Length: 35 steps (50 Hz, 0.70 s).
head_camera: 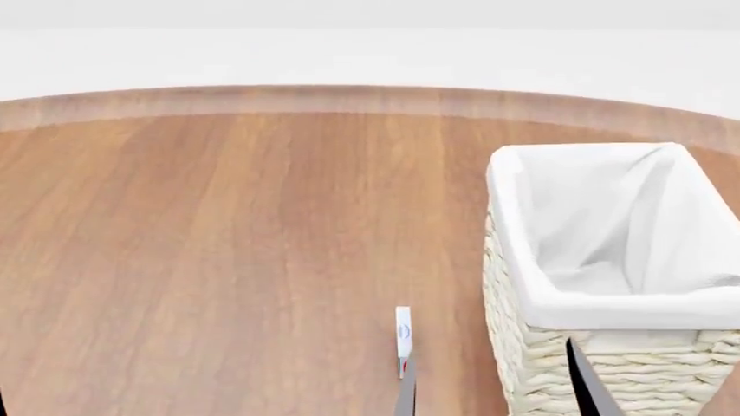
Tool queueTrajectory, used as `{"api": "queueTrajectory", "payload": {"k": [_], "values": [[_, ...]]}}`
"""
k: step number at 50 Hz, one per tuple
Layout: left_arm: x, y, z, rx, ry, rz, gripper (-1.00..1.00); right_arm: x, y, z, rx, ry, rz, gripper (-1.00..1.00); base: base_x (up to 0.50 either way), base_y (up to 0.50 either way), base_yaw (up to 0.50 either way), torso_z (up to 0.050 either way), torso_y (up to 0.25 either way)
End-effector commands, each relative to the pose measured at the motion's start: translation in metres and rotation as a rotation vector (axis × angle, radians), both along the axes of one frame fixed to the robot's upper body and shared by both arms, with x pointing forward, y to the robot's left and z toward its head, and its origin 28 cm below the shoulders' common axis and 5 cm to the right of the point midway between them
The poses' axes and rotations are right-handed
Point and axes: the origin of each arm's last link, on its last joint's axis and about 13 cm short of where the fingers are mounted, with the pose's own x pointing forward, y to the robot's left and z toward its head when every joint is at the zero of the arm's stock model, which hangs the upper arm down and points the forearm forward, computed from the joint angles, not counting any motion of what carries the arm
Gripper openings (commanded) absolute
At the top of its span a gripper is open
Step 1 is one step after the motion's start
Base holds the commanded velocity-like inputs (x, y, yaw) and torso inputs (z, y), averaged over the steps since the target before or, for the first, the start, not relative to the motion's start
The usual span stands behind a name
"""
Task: Pick up the tomato sauce, and put it in the basket.
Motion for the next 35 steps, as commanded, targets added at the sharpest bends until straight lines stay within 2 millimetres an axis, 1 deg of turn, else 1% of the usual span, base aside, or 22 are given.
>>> {"api": "queueTrajectory", "payload": {"k": [1,5,6,8,9,12,15,16,18,21,28,29,31,35], "values": [[0.001,0.001,-0.002,-0.002,0.004,0.001,1.00,-0.011,0.001,-0.005,-0.007,0.015,-0.005,1.00,0.00,0.00,0.00,0.000,0.000],[0.002,0.001,-0.005,-0.001,0.011,0.000,1.00,-0.030,0.005,-0.012,-0.017,0.037,-0.018,1.00,0.00,0.00,0.00,0.000,0.000],[0.002,0.000,-0.006,0.001,0.014,0.000,1.00,-0.040,0.006,-0.015,-0.011,0.049,-0.021,1.00,0.00,0.00,0.00,0.000,0.000],[0.002,0.000,-0.007,0.005,0.014,-0.001,1.00,-0.052,0.008,-0.016,-0.010,0.054,-0.011,1.00,0.00,0.00,0.00,0.000,0.000],[0.002,0.000,-0.006,0.003,0.015,-0.001,1.00,-0.063,0.009,-0.016,-0.004,0.056,-0.003,1.00,0.00,0.00,0.00,0.000,0.000],[0.002,-0.001,-0.007,0.006,0.017,-0.001,1.00,-0.076,0.011,-0.016,-0.004,0.062,-0.003,1.00,0.00,0.00,0.00,0.000,0.000],[0.001,-0.002,-0.009,0.009,0.018,-0.006,1.00,-0.083,0.013,-0.017,0.011,0.063,0.001,1.00,0.00,0.00,0.00,0.000,0.000],[0.001,-0.002,-0.011,0.011,0.021,-0.007,1.00,-0.089,0.014,-0.018,0.006,0.071,0.028,1.00,0.00,0.00,0.00,0.000,0.000],[0.002,-0.002,-0.012,0.009,0.025,-0.007,1.00,-0.101,0.013,-0.018,0.013,0.066,0.003,1.00,0.00,0.00,0.00,0.000,0.000],[0.002,-0.002,-0.013,0.009,0.028,-0.009,1.00,-0.111,0.013,-0.020,0.020,0.075,0.009,1.00,0.00,0.00,0.00,0.000,0.000],[0.004,-0.003,-0.014,0.013,0.031,-0.010,1.00,-0.130,0.010,-0.041,0.039,0.078,-0.029,1.00,0.00,0.00,0.00,0.000,0.000],[0.003,-0.003,-0.015,0.011,0.032,-0.011,1.00,-0.133,0.010,-0.045,0.050,0.065,-0.042,1.00,0.00,0.00,0.00,0.000,0.000],[0.003,-0.003,-0.017,0.013,0.036,-0.012,1.00,-0.139,0.010,-0.061,0.041,0.101,-0.064,1.00,0.00,0.00,0.00,0.000,0.000],[0.004,-0.004,-0.020,0.012,0.043,-0.013,1.00,-0.145,0.012,-0.078,0.044,0.136,-0.068,1.00,0.00,0.00,0.00,0.000,0.000]]}}
